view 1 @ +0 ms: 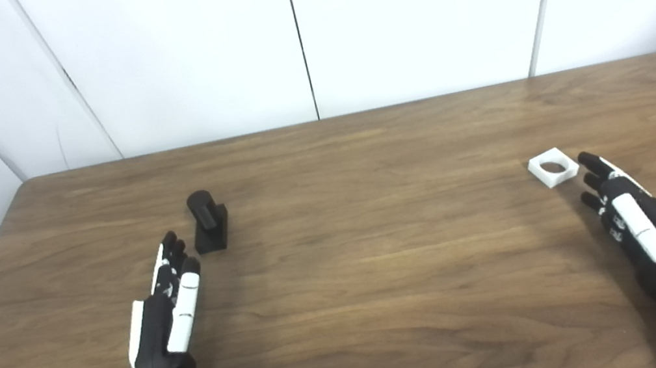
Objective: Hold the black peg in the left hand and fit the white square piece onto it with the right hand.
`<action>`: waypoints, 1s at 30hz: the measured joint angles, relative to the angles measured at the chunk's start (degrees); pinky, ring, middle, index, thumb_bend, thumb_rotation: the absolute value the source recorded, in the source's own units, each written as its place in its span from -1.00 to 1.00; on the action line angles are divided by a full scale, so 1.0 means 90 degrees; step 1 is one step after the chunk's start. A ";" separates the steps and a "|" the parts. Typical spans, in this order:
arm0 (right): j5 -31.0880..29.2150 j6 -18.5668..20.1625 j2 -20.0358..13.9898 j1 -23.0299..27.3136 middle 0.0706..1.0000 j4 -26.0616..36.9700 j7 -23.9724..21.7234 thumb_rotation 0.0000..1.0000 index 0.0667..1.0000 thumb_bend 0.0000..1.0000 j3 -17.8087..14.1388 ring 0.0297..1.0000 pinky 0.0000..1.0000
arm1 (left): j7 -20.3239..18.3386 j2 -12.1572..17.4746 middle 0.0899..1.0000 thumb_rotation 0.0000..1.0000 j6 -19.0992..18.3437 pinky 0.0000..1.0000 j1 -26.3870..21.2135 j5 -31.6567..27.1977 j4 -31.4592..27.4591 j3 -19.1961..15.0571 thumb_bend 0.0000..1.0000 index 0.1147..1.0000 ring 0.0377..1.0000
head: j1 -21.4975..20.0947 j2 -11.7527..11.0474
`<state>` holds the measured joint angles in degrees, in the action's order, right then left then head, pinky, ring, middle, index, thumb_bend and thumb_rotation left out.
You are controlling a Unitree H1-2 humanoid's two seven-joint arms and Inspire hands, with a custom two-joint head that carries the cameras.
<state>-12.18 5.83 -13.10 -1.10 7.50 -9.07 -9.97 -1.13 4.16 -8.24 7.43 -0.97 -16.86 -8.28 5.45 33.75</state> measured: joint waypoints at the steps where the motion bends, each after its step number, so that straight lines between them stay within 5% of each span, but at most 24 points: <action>1: 0.0000 0.0000 0.0000 0.0001 0.97 0.0000 0.0000 0.57 0.81 0.29 0.0002 0.98 0.95 | 0.0004 0.0006 1.00 0.49 0.0000 1.00 0.0001 0.0040 0.0000 0.0009 0.06 1.00 1.00 | 0.0000 0.0000; 17: 0.0014 -0.0006 -0.0016 0.0003 0.95 0.0000 -0.0005 0.59 0.82 0.29 0.0038 0.98 0.94 | 0.0096 0.0010 0.94 0.49 -0.0061 0.93 0.0000 0.0458 -0.0014 0.0040 0.05 0.92 0.96 | 0.0019 0.0000; 26: 0.0007 -0.0090 -0.0019 0.0000 0.97 -0.0043 -0.0050 0.59 0.83 0.31 0.0070 1.00 0.98 | 0.0656 0.0028 0.89 0.41 -0.0315 0.78 -0.0161 0.2471 -0.0193 0.0252 0.12 0.90 0.86 | 0.0049 -0.0029; 30: -0.0005 -0.0197 -0.0017 0.0000 0.99 -0.0119 -0.0074 0.64 0.85 0.29 0.0072 1.00 0.97 | 0.0594 0.0027 0.98 0.22 -0.1182 0.77 -0.0442 0.3190 -0.0495 0.0403 0.17 0.96 0.94 | 0.0127 -0.0068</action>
<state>-12.23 4.06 -13.26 -1.10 6.43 -9.73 -9.32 4.21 4.40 -18.88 3.46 27.73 -21.32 -4.65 6.59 33.14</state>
